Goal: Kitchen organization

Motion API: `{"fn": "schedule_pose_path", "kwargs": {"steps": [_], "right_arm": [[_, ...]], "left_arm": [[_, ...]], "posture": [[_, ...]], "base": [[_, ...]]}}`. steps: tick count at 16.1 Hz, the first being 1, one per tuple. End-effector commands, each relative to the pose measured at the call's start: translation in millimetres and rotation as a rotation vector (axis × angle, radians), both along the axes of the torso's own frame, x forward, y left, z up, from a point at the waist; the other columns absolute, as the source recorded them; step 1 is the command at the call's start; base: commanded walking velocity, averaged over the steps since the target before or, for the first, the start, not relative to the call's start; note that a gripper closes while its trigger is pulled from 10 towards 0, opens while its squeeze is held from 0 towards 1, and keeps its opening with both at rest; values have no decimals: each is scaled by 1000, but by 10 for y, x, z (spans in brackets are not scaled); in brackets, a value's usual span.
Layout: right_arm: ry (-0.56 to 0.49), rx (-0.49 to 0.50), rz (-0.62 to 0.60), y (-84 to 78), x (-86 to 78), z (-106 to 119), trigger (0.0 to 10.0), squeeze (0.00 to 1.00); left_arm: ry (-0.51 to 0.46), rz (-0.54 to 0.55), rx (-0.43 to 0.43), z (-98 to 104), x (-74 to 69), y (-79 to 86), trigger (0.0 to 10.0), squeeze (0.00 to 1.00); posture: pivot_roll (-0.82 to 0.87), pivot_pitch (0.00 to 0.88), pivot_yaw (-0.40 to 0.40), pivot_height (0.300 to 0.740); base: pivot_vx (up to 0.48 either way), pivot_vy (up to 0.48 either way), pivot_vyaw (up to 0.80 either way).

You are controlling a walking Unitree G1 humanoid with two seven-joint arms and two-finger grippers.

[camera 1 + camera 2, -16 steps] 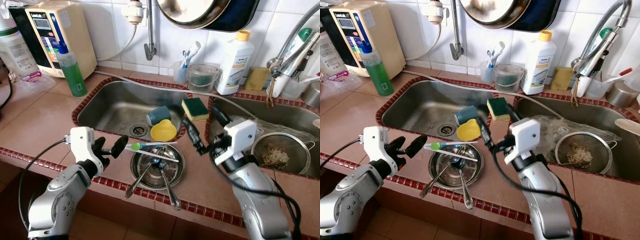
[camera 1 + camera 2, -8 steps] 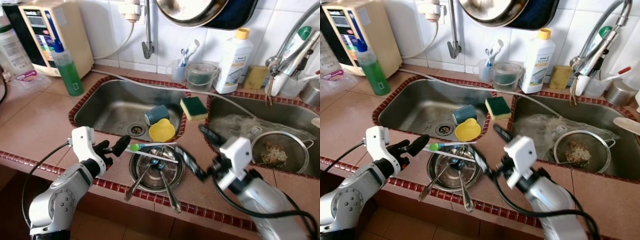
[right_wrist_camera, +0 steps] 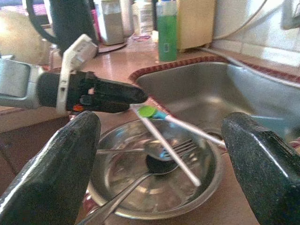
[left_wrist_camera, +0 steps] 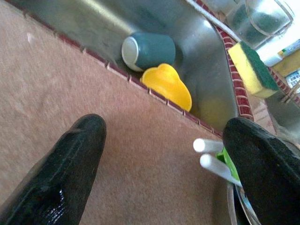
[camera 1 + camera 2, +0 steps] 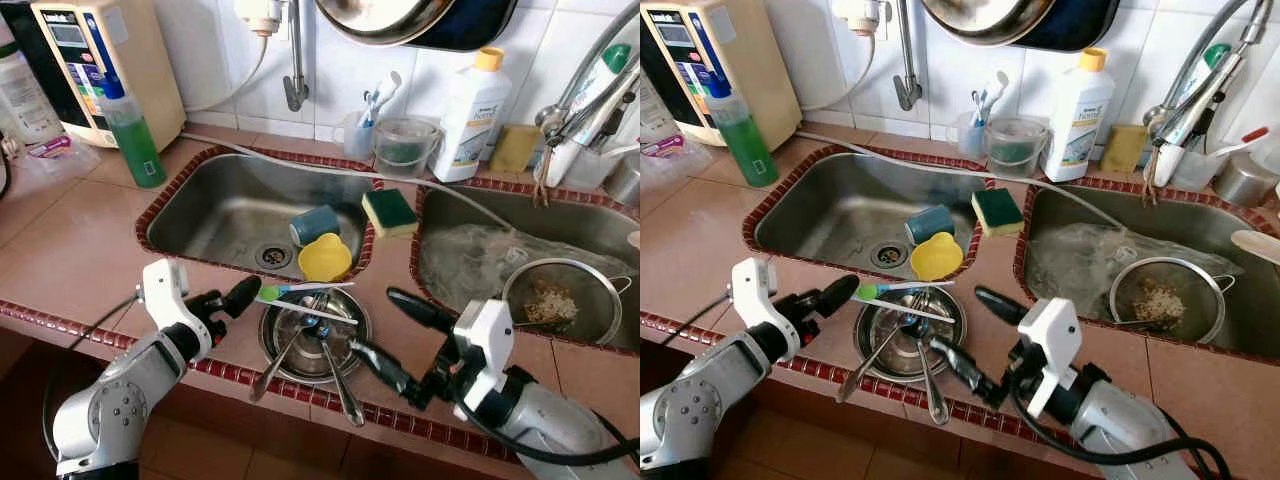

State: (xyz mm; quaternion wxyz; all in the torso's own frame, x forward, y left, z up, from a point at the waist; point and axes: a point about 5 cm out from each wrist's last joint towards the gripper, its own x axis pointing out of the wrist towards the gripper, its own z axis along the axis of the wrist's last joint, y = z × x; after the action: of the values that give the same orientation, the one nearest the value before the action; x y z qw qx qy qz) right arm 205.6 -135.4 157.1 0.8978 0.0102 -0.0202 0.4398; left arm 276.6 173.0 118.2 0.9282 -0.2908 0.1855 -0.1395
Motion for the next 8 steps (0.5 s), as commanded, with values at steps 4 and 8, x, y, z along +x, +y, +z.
{"fn": "schedule_pose_path", "kwargs": {"steps": [4,8], "right_arm": [[19,-12,54,24,-93,12,10000,0],[33,-15,54,25,-120,-5,10000,0]], "left_arm": [[13,10,-56,7,-24,2,10000,0],[30,1,-114,3,-28,-26,10000,0]], "posture": [[-134,102,39,740],[-139,105,45,740]], "base": [[0,0,0],[0,0,0]]}}
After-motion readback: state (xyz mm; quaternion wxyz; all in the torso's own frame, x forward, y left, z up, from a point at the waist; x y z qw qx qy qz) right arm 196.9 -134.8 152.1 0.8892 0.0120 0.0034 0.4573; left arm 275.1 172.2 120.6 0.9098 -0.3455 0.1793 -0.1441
